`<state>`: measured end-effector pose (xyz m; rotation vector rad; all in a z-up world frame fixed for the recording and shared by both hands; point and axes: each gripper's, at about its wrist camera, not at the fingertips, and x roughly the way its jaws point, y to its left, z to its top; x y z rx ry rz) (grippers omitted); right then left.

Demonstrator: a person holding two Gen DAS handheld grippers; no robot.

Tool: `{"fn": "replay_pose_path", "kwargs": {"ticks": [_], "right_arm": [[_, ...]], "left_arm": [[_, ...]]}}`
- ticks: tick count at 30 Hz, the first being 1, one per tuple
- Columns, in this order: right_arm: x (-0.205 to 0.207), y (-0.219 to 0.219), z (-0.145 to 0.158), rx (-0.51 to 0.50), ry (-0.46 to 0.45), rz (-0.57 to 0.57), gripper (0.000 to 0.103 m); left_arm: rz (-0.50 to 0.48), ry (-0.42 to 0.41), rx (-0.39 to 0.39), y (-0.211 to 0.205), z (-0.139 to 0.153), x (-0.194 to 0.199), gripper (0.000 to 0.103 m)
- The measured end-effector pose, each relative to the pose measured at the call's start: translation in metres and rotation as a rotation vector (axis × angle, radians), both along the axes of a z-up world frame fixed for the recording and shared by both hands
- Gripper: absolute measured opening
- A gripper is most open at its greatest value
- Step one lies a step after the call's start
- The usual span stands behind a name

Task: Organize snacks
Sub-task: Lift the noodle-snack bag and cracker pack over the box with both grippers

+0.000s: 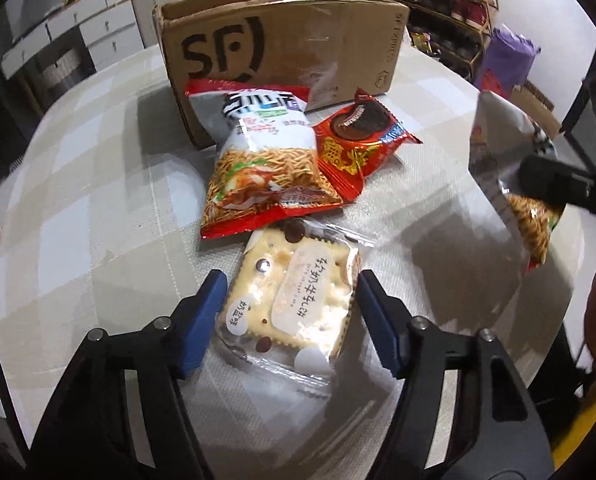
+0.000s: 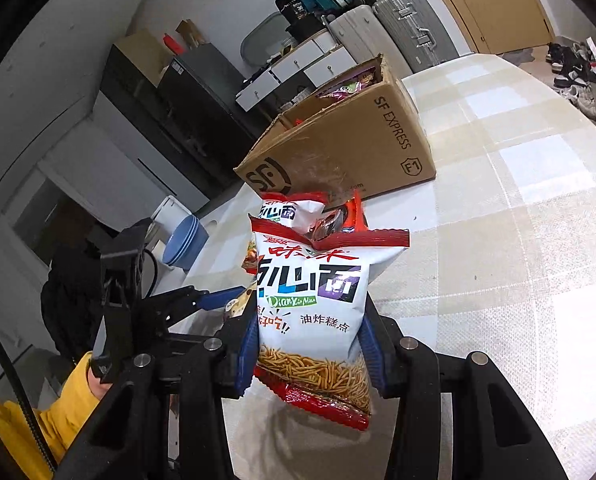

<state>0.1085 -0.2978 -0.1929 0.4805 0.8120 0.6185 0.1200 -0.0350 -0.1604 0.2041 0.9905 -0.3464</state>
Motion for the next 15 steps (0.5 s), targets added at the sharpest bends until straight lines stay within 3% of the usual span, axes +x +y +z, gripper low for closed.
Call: {"fn": "replay_pose_path", "kwargs": {"ticks": [2,10,15], "right_arm": [[-0.002,-0.001,0.001,0.003,-0.001,0.0,0.045],[-0.007,-0.005,0.006,0.009,-0.016,-0.016,0.045],[-0.01,-0.006,0.007,0.012,-0.018,-0.021,0.045]], "left_arm": [[-0.006,-0.017,0.029,-0.004,0.004,-0.005,0.06],[0.018,-0.025,0.029,-0.001,0.004,-0.018,0.059],[0.04,0.007,-0.022,0.006,0.002,-0.024,0.058]]}}
